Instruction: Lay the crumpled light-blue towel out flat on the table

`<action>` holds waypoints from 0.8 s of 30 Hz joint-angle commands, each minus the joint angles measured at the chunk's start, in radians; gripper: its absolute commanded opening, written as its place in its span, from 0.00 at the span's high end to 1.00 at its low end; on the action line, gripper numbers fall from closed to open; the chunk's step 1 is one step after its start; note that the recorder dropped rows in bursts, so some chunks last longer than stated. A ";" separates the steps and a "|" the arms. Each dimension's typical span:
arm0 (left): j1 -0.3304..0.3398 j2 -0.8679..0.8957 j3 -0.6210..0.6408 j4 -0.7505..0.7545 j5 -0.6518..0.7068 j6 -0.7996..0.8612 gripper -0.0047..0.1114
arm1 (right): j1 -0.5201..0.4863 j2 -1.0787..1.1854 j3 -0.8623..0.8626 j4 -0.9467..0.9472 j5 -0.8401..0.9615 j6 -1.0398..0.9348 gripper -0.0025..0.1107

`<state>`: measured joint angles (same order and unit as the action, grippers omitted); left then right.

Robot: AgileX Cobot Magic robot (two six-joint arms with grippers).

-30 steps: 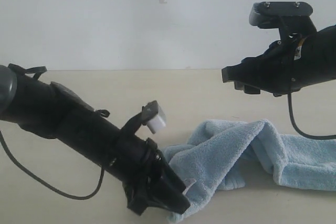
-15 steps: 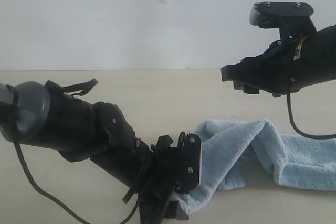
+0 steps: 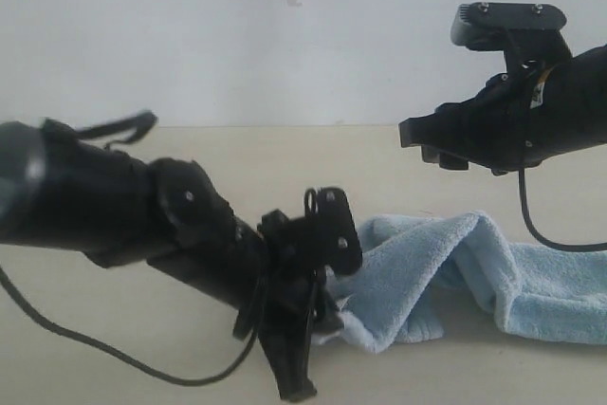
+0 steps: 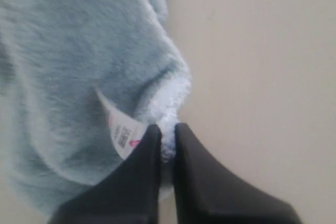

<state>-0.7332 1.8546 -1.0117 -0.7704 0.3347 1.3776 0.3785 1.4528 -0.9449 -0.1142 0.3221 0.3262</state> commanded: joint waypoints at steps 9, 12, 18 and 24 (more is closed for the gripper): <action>0.171 -0.553 -0.007 0.836 0.341 -1.018 0.93 | 0.003 -0.008 -0.005 0.001 0.097 -0.232 0.54; 0.242 -0.556 -0.003 1.024 0.500 -1.257 0.93 | 0.003 -0.008 -0.005 0.001 0.175 -0.286 0.54; 0.270 -0.554 0.042 1.042 0.526 -1.299 0.93 | 0.003 -0.008 -0.005 -0.050 0.389 -0.297 0.54; 0.270 -0.554 0.111 0.930 0.456 -1.208 0.93 | -0.015 -0.008 0.047 -0.489 0.479 0.124 0.54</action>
<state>-0.4667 1.3048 -0.9259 0.2321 0.8275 0.1176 0.3785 1.4513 -0.9244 -0.3965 0.7581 0.2470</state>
